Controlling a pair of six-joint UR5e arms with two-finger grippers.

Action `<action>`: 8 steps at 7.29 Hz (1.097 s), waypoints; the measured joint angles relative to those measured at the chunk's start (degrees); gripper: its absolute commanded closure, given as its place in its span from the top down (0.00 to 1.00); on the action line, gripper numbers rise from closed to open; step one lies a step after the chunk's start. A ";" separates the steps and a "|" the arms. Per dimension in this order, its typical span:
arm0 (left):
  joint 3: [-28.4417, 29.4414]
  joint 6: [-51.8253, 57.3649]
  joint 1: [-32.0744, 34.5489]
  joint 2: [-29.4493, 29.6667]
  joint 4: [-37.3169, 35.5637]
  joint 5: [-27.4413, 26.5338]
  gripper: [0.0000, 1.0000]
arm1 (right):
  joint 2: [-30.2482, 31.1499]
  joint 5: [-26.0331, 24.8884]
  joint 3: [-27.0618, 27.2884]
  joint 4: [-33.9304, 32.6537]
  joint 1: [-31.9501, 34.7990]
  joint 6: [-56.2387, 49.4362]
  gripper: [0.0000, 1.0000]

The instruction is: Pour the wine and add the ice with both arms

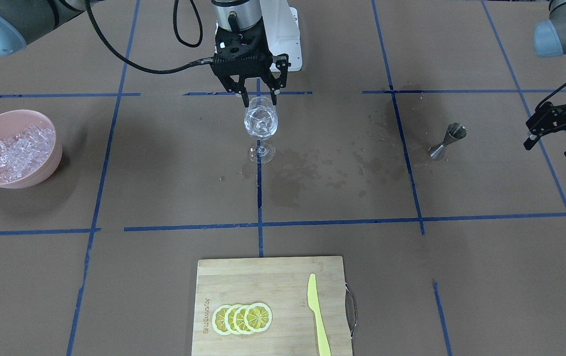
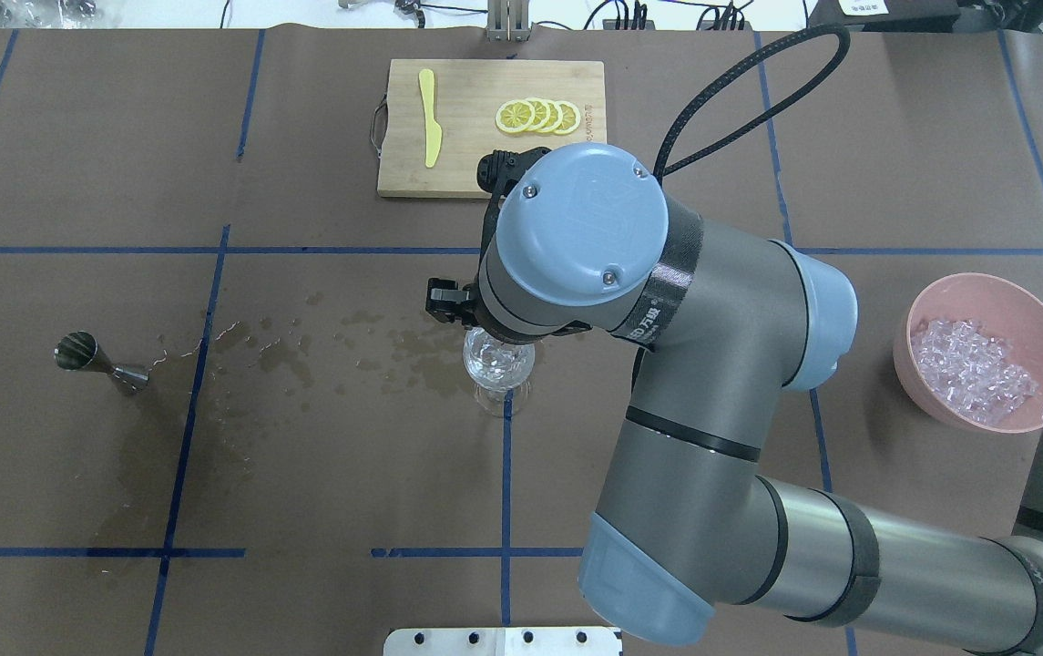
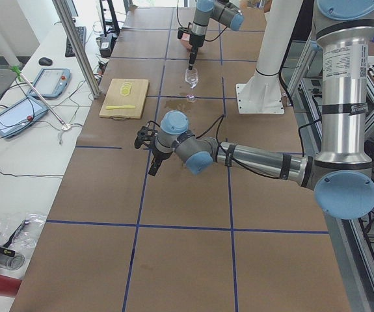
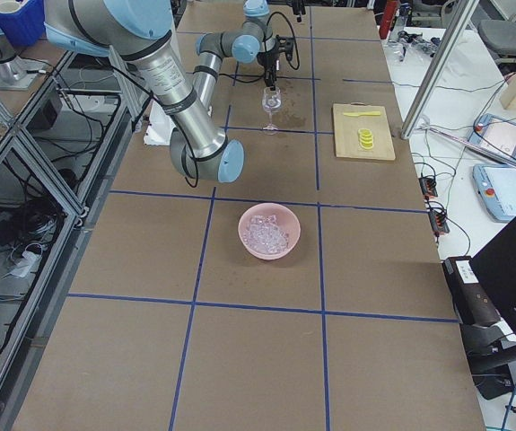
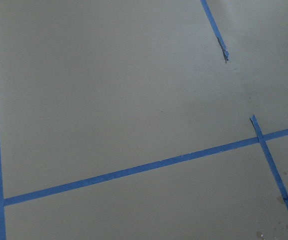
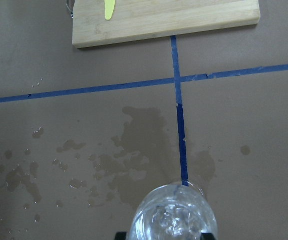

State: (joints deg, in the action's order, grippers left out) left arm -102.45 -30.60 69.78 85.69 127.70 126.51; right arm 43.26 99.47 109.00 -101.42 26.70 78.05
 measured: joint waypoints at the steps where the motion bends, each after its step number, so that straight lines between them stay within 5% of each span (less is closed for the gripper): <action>1: -0.07 -0.04 -0.01 0.00 -0.02 0.01 1.00 | 0.00 0.08 0.13 -0.04 0.01 -0.02 1.00; 4: -0.19 0.21 0.05 1.11 -3.46 0.50 1.00 | 4.93 3.05 5.59 -2.85 4.44 -2.41 1.00; 8: -0.67 12.12 6.25 5.44 -16.29 0.66 1.00 | 16.96 17.47 7.64 -3.00 22.99 -25.51 1.00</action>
State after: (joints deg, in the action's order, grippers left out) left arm -103.12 -18.48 76.04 91.13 111.41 127.17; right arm 60.22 116.95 116.64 -104.42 49.69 52.54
